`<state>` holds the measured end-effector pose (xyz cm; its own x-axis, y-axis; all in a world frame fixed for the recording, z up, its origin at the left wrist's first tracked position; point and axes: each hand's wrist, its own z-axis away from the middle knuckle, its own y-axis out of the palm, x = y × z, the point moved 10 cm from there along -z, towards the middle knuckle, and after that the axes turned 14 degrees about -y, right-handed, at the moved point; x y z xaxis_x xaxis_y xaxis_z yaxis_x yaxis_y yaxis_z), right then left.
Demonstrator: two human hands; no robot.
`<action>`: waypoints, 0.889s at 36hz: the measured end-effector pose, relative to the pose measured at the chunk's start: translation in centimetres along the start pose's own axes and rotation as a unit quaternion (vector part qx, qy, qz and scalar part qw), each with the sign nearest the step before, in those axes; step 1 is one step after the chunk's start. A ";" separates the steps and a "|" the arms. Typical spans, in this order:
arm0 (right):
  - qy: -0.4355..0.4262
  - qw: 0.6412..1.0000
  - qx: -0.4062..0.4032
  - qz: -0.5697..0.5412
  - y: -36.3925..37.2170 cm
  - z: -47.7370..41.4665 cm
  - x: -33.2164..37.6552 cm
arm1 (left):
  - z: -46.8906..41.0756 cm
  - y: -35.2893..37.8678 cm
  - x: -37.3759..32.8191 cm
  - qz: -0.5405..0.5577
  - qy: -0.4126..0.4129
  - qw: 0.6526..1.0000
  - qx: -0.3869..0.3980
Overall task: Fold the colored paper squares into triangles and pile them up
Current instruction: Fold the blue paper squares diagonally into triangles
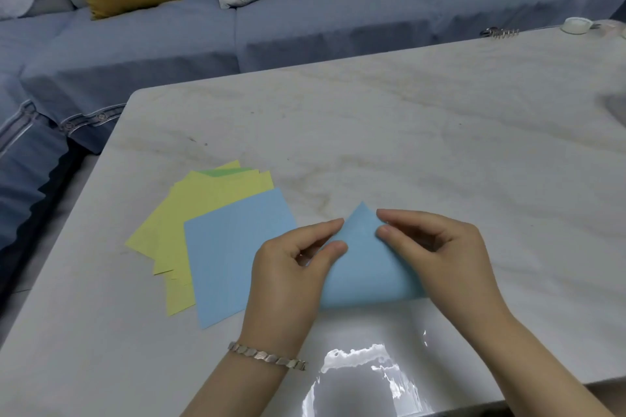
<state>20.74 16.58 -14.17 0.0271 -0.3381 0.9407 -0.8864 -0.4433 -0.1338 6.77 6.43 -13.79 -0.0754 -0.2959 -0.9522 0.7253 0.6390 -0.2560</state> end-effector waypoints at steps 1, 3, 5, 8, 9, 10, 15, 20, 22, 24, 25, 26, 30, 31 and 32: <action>0.002 1.000 0.006 0.001 0.1 0.0 -0.1 | 0.0 0.0 0.1 -0.001 -0.002 1.000 0.002; 0.007 1.000 0.016 0.000 0.3 0.0 -0.2 | 0.0 0.0 0.2 -0.007 -0.006 1.000 0.003; 0.012 1.000 0.024 -0.004 0.4 -0.1 -0.3 | 0.0 0.0 0.4 -0.012 -0.009 1.000 0.000; 0.015 0.999 0.029 -0.005 0.4 -0.1 -0.5 | -0.1 0.0 0.6 -0.011 -0.014 1.000 -0.003; 0.014 0.999 0.031 -0.003 0.4 -0.1 -0.6 | -0.1 0.1 0.7 -0.010 -0.015 1.000 -0.004; 0.013 0.999 0.032 -0.002 0.4 -0.1 -0.6 | -0.1 0.1 0.7 -0.011 -0.015 1.000 -0.007; 0.010 0.999 0.039 0.008 0.4 -0.2 -0.8 | -0.2 0.2 0.8 -0.020 -0.014 1.000 -0.011; 0.010 0.998 0.048 0.026 0.4 -0.3 -1.0 | -0.3 0.3 1.0 -0.017 -0.025 1.000 -0.004; 0.011 0.998 0.056 0.035 0.5 -0.4 -1.2 | -0.3 0.2 1.1 -0.010 -0.028 1.000 -0.006; 0.012 0.997 0.065 0.043 0.6 -0.5 -1.3 | -0.3 0.1 1.2 -0.008 -0.029 1.000 -0.008; 0.011 0.997 0.068 0.046 0.6 -0.6 -1.3 | -0.3 0.1 1.2 -0.008 -0.030 0.999 -0.008; 0.010 0.996 0.070 0.049 0.6 -0.7 -1.3 | -0.4 0.2 1.3 -0.006 -0.032 0.999 -0.007; 0.012 0.995 0.081 0.060 0.6 -0.7 -1.7 | -0.6 0.4 1.7 0.002 -0.044 0.999 -0.002; 0.013 0.994 0.085 0.064 0.6 -0.7 -1.8 | -0.7 0.5 1.8 0.003 -0.046 0.999 0.000; 0.013 0.994 0.088 0.068 0.6 -0.8 -1.9 | -0.7 0.6 1.9 0.006 -0.048 0.999 0.002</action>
<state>19.83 17.61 -15.84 -0.1024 -0.3839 0.9177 -0.7865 -0.5335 -0.3110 6.60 6.79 -15.89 -0.0005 -0.3556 -0.9346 0.7281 0.6405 -0.2441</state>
